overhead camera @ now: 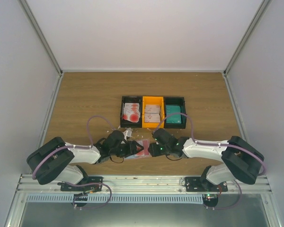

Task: Put the credit cards into the card holder
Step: Insert the credit card into the card holder.

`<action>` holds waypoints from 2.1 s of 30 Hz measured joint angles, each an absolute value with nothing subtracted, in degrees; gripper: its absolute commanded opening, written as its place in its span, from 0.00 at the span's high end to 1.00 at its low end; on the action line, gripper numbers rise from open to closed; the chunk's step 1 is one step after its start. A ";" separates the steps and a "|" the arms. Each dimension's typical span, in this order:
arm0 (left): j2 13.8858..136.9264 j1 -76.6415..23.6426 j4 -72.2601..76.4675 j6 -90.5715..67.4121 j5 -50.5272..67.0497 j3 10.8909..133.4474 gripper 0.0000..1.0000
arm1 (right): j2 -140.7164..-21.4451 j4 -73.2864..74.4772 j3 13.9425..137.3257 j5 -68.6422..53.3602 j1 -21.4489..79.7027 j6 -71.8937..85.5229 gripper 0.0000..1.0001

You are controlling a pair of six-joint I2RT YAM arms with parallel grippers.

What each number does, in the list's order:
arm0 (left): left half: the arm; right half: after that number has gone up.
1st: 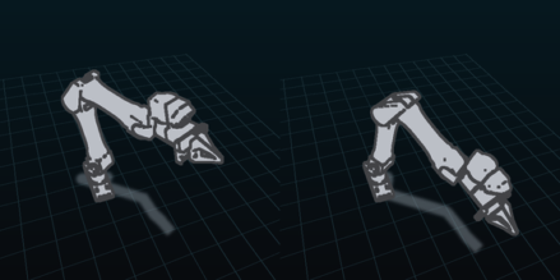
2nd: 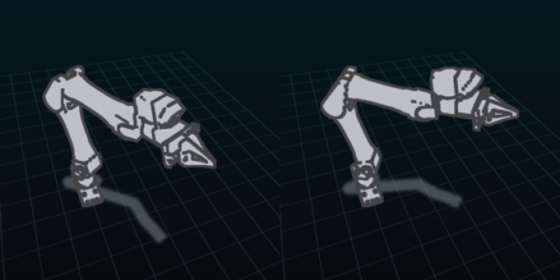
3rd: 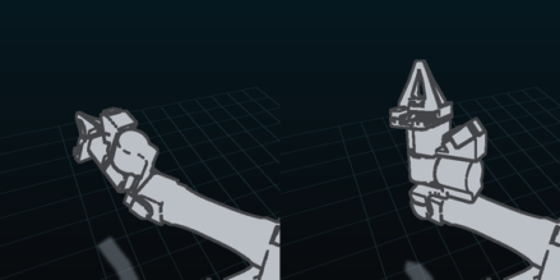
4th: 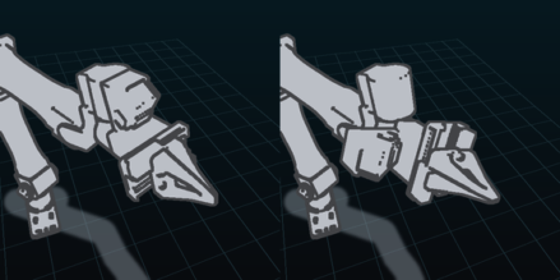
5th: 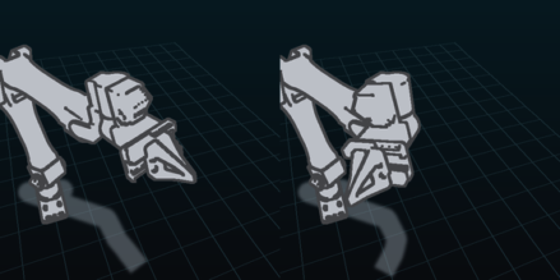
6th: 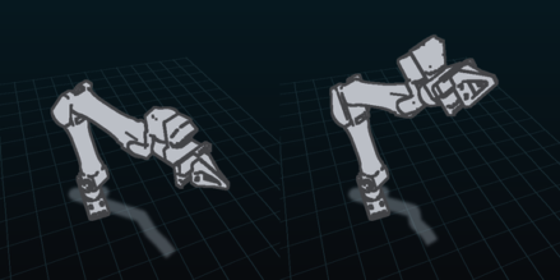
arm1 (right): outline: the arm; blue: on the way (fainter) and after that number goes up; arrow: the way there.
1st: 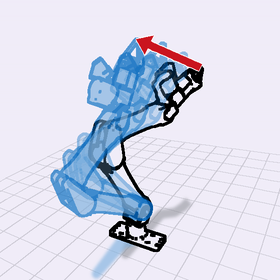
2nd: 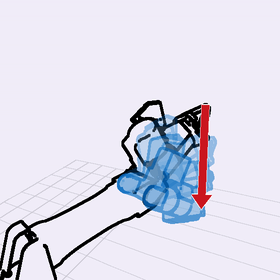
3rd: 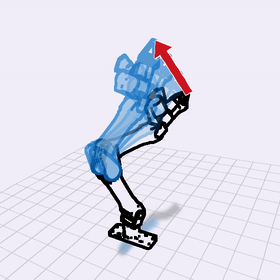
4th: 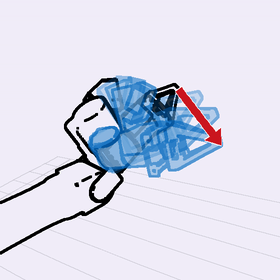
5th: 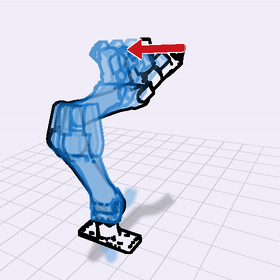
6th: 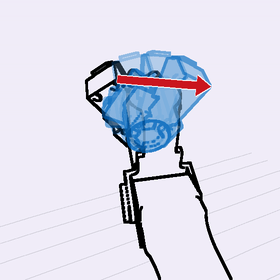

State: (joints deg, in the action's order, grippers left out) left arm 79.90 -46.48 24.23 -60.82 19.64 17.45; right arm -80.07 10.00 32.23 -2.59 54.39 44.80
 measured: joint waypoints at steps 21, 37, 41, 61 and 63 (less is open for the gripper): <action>79.09 -46.46 22.48 -55.27 19.84 16.56 0.50 | -85.06 10.68 36.42 0.10 55.24 40.47 0.64; 72.49 -45.89 9.13 -54.22 18.52 18.79 0.39 | -85.36 10.57 36.67 0.80 55.33 40.29 0.64; 72.07 -45.87 7.25 -54.43 18.09 19.40 0.37 | -85.36 10.17 36.53 0.49 55.33 40.07 0.64; 68.55 -45.58 -8.45 -48.77 17.47 24.64 0.06 | -82.89 7.53 33.61 -2.33 55.33 39.75 0.59; 68.53 -45.58 -10.63 -47.79 17.50 25.63 0.03 | -82.61 7.44 33.34 -2.66 55.33 39.97 0.57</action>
State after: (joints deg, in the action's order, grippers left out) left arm 68.53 -45.58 -10.63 -47.79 17.50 25.63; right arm -82.61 7.44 33.34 -2.66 55.33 39.97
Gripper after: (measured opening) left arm 0.927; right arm 0.400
